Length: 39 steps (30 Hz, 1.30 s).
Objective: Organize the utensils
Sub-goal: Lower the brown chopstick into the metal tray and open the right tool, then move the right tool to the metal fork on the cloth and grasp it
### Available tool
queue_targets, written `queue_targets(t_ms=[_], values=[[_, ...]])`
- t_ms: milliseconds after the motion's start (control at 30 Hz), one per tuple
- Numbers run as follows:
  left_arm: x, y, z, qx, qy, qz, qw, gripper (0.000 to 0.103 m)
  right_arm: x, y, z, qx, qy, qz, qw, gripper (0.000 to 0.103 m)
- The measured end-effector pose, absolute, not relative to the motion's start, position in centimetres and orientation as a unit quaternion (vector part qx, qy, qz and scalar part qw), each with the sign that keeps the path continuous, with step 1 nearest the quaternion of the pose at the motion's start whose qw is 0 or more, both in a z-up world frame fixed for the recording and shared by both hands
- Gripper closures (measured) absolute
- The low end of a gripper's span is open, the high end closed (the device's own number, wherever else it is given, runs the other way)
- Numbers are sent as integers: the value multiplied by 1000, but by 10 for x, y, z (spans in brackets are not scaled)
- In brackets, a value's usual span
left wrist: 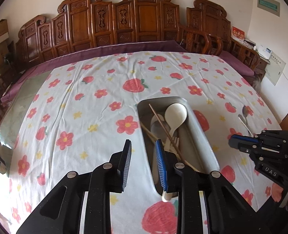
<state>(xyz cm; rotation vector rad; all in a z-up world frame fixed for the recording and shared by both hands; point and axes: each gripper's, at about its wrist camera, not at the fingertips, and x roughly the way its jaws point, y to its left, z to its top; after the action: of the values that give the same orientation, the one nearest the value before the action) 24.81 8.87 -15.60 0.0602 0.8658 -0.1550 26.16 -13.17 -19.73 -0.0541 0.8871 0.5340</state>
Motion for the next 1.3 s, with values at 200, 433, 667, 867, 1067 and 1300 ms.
queue_targets(t_ms=[200, 433, 667, 867, 1067, 1300], values=[[243, 56, -156, 31, 413, -102, 905, 73, 255, -194, -206, -38, 429, 207, 878, 93], [241, 13, -159, 31, 411, -135, 901, 66, 261, -265, -228, -59, 449, 145, 880, 86], [233, -24, -167, 37, 408, -157, 899, 60, 267, -301, -256, -41, 483, 119, 866, 81], [226, -47, -178, 43, 415, -172, 892, 59, 275, -295, -272, -32, 501, 126, 856, 81], [222, -57, -186, 47, 422, -177, 888, 59, 285, -288, -280, -38, 512, 123, 850, 81], [220, -71, -192, 55, 427, -184, 883, 59, 291, -285, -282, -41, 517, 116, 847, 90]])
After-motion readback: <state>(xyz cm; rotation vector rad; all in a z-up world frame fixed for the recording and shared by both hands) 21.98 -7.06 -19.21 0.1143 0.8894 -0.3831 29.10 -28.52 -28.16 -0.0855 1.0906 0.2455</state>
